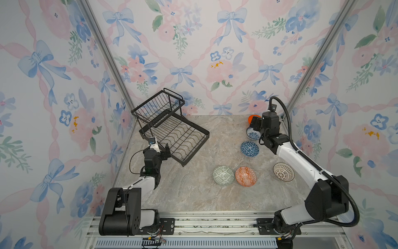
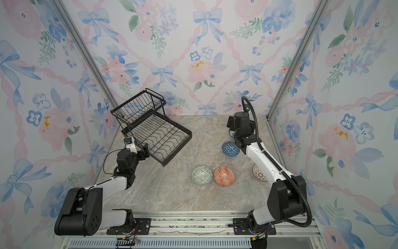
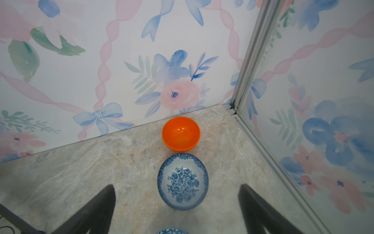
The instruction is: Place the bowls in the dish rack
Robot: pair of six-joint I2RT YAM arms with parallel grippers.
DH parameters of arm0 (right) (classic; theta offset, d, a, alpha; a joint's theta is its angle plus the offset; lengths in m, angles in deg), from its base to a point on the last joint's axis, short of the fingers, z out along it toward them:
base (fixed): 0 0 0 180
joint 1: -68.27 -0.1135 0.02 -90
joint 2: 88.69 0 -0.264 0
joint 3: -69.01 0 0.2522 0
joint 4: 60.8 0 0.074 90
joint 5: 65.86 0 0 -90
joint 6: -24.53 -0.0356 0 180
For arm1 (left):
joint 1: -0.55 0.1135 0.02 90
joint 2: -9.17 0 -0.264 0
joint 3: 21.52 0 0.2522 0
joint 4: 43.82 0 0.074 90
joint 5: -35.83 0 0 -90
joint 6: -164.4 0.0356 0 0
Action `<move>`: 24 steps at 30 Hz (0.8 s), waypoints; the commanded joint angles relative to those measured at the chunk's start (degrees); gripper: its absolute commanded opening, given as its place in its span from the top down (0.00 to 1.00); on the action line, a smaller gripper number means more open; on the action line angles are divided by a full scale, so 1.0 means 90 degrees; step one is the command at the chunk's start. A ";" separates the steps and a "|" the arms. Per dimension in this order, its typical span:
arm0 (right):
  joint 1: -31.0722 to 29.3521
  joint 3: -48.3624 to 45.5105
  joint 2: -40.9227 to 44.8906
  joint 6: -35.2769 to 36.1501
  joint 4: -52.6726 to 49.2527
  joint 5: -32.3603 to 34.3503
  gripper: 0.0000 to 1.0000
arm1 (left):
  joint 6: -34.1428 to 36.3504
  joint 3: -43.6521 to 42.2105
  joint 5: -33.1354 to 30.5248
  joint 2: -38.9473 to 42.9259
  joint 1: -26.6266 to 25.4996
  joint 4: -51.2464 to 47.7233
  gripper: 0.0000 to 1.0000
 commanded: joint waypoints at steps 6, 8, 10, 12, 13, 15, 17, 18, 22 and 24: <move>-0.1639 0.1844 -0.1970 -0.1517 -0.2422 -0.0506 0.03 | -0.1478 0.0405 0.0996 0.1031 -0.0168 -0.1850 0.02; -0.1919 0.2199 -0.2370 -0.1778 -0.2493 -0.0773 0.03 | -0.1819 0.0509 0.1027 0.1029 -0.0311 -0.2081 0.02; -0.2171 0.2541 -0.2805 -0.1997 -0.2508 -0.1161 0.03 | -0.1734 0.0499 0.0725 0.1246 -0.0648 -0.2082 0.02; -0.2385 0.2877 -0.3207 -0.2055 -0.2519 -0.1386 0.03 | -0.1409 0.0541 0.0351 0.1370 -0.0985 -0.2079 0.02; -0.2465 0.3054 -0.3420 -0.2292 -0.2559 -0.1493 0.03 | -0.1256 0.0597 0.0274 0.1375 -0.1127 -0.2118 0.02; -0.2569 0.3313 -0.3750 -0.2516 -0.2589 -0.1674 0.03 | -0.1117 0.0809 0.0316 0.1327 -0.1236 -0.2407 0.02; -0.2602 0.3491 -0.4014 -0.2798 -0.2585 -0.1801 0.03 | -0.1066 0.1041 0.0369 0.1263 -0.1299 -0.2746 0.02; -0.2606 0.3569 -0.4137 -0.2935 -0.2568 -0.1934 0.03 | -0.1054 0.1116 0.0360 0.1224 -0.1331 -0.2863 0.02; -0.2686 0.4003 -0.4606 -0.3119 -0.2635 -0.2119 0.01 | -0.0996 0.1286 0.0432 0.1080 -0.1378 -0.3051 0.02; -0.2732 0.4323 -0.4868 -0.3170 -0.2819 -0.2142 0.03 | -0.0969 0.1367 0.0412 0.1025 -0.1396 -0.3179 0.02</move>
